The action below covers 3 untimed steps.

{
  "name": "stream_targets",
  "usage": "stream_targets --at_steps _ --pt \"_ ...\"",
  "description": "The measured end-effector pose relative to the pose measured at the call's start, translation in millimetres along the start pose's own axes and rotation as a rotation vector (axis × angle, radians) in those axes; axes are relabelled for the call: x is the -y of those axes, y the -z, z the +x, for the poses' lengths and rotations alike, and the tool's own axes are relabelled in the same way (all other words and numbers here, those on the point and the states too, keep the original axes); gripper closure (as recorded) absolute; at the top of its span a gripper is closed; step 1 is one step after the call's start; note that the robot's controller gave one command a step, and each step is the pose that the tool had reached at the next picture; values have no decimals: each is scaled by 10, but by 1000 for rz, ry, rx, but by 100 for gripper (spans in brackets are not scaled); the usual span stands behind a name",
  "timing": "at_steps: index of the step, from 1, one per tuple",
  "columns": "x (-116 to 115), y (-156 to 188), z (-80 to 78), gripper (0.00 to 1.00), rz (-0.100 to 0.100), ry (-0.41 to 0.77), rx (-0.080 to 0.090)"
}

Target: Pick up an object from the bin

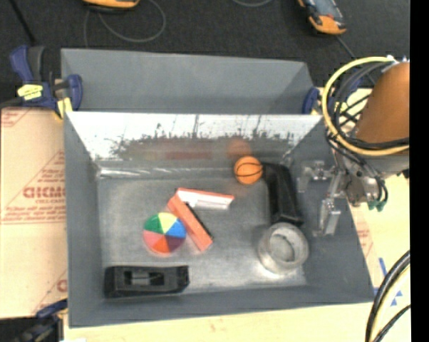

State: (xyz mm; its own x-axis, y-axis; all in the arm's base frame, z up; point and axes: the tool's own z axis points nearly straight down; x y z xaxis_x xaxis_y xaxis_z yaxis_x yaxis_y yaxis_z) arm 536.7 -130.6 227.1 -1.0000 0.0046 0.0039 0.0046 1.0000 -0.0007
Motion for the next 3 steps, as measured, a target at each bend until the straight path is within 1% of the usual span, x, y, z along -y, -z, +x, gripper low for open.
stream_targets --at_steps 1,2,3 --pt "-5 47 -14 0 2 3 8" --pt "-30 -366 22 0 3 53 15" --pt "-76 -978 112 0 1 60 13"
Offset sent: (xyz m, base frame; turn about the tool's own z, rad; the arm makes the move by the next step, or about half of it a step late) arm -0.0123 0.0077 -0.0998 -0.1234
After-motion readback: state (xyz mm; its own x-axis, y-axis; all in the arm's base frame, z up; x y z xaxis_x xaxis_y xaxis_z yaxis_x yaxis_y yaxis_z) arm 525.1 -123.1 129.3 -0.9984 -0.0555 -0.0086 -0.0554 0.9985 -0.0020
